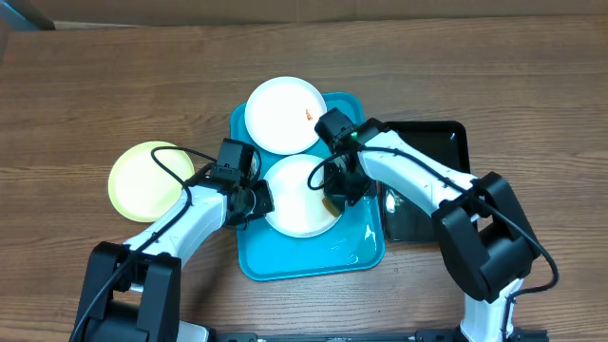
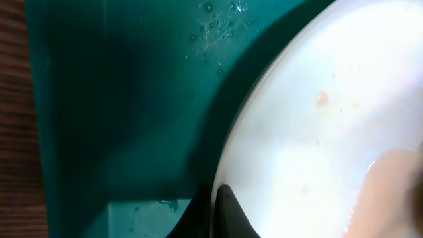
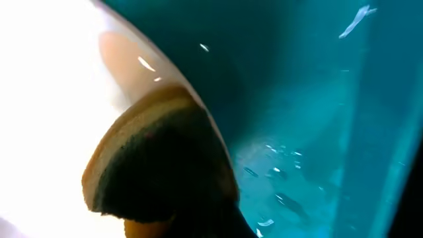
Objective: Clean dirty plates on tray and stack at the side
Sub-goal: 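Scrub the white plate with the sponge in the right gripper, then drop the sponge into the black tray and withdraw the right gripper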
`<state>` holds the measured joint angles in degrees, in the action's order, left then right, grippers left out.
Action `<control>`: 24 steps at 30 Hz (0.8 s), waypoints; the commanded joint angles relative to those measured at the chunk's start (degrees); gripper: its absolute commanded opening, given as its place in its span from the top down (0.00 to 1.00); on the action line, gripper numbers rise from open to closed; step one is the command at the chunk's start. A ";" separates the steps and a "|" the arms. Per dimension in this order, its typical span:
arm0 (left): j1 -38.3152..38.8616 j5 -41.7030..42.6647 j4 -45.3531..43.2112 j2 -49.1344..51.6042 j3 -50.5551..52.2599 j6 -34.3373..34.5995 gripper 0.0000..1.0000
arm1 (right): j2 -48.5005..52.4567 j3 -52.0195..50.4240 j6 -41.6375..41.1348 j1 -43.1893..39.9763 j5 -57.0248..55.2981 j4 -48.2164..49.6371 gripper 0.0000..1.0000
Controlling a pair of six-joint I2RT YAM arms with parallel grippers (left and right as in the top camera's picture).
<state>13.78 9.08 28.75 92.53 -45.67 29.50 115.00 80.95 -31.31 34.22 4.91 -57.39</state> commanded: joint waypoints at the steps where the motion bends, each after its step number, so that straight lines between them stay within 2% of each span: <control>1: -1.44 -9.05 2.32 1.97 2.78 -0.74 0.96 | -4.22 1.44 0.22 -4.17 -10.86 -2.84 0.96; 7: -1.42 -9.05 4.17 1.95 0.81 -0.81 0.96 | -7.87 1.68 1.75 -7.19 -9.88 -5.20 0.96; 12: -1.33 -7.52 8.20 1.95 -4.22 -4.66 0.96 | -12.15 1.68 4.15 -13.14 -7.19 -7.96 0.96; 19: -1.33 -6.51 14.16 1.95 -11.41 -7.74 0.96 | -12.35 -1.70 6.10 -20.74 -4.15 -8.26 0.94; 21: -1.33 -6.56 15.26 1.95 -13.11 -8.39 0.96 | -12.35 -4.26 6.10 -21.68 -4.15 -6.19 0.88; 22: -1.33 -6.82 15.98 1.95 -13.99 -8.55 0.96 | -12.35 -5.99 6.10 -22.05 -4.15 -4.81 0.78; 23: -1.33 -7.23 16.59 1.95 -14.80 -8.55 0.96 | -12.35 -7.69 6.05 -22.27 -4.15 -3.58 0.61; 24: -1.33 -7.48 17.09 1.95 -15.54 -8.55 0.96 | -12.35 -8.98 6.05 -22.36 -4.17 -2.78 0.53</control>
<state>12.97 3.62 44.66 93.89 -57.91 23.22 103.88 76.31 -25.76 12.10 -0.08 -61.73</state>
